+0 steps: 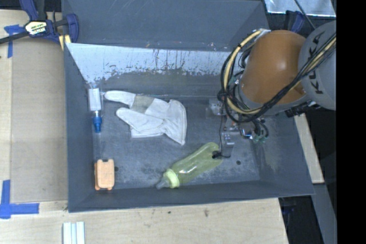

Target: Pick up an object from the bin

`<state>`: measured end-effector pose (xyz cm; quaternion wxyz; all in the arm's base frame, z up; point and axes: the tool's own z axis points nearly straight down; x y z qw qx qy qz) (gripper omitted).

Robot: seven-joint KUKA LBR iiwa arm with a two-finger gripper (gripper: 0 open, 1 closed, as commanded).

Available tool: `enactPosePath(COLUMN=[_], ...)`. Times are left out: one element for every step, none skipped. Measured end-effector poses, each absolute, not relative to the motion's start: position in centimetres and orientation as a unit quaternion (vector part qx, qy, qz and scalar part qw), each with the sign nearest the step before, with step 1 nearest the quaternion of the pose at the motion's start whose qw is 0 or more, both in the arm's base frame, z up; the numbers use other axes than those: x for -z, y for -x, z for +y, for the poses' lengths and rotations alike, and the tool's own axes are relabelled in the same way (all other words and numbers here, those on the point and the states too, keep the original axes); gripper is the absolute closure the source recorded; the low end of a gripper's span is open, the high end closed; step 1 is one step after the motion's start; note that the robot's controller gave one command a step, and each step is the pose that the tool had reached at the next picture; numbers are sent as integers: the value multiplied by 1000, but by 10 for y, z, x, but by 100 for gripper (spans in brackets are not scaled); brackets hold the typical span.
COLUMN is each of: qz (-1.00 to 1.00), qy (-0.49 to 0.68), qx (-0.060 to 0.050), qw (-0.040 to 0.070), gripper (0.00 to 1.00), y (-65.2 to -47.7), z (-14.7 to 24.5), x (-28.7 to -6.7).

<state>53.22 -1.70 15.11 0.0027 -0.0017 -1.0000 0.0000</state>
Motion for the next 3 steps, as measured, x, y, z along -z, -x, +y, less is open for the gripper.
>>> enactPosePath(qz=[-1000,-1000,-999], qy=[1,-28,-36], qx=[0,-1,0], qw=[-2,-5,-2], gripper=[0,0,0], y=[-534,-524,-520], z=[-17,-10,-8], x=[-156,-115,-102])
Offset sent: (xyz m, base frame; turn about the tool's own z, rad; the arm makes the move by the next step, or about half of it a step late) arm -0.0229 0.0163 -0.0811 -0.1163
